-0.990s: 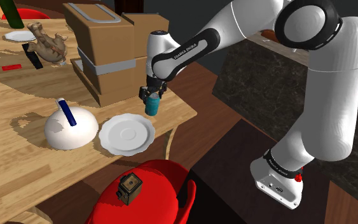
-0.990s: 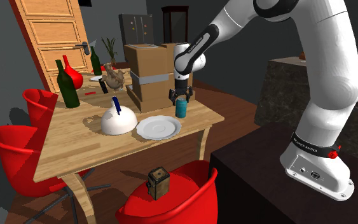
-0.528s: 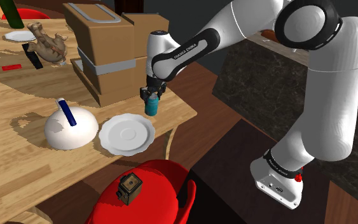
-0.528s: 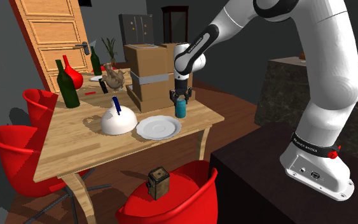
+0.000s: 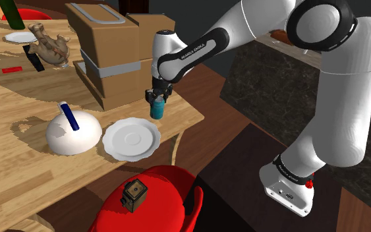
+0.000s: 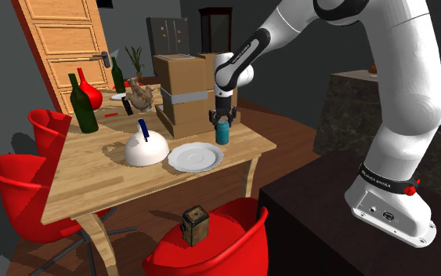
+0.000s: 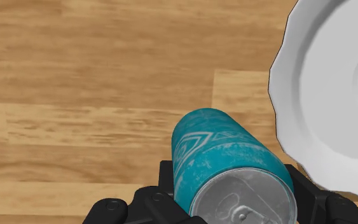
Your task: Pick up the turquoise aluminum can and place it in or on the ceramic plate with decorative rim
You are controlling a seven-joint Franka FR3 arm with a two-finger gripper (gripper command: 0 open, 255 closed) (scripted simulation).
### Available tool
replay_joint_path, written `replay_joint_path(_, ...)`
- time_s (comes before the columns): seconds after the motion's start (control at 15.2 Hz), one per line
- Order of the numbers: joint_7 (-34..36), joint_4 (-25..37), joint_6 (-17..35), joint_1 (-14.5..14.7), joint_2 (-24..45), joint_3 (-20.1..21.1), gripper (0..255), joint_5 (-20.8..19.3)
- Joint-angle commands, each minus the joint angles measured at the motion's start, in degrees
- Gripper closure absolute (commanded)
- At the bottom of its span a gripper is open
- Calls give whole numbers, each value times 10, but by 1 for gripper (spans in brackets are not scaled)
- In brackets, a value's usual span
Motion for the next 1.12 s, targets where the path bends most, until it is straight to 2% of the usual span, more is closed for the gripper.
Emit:
replay_joint_path(0.0,-1,2,-11,0,-9,1,255,1)
replay_joint_path(0.92,-8,22,-94,-5,-73,7,255,13)
replay_joint_path(1.06,17,21,-98,12,-78,14,255,10)
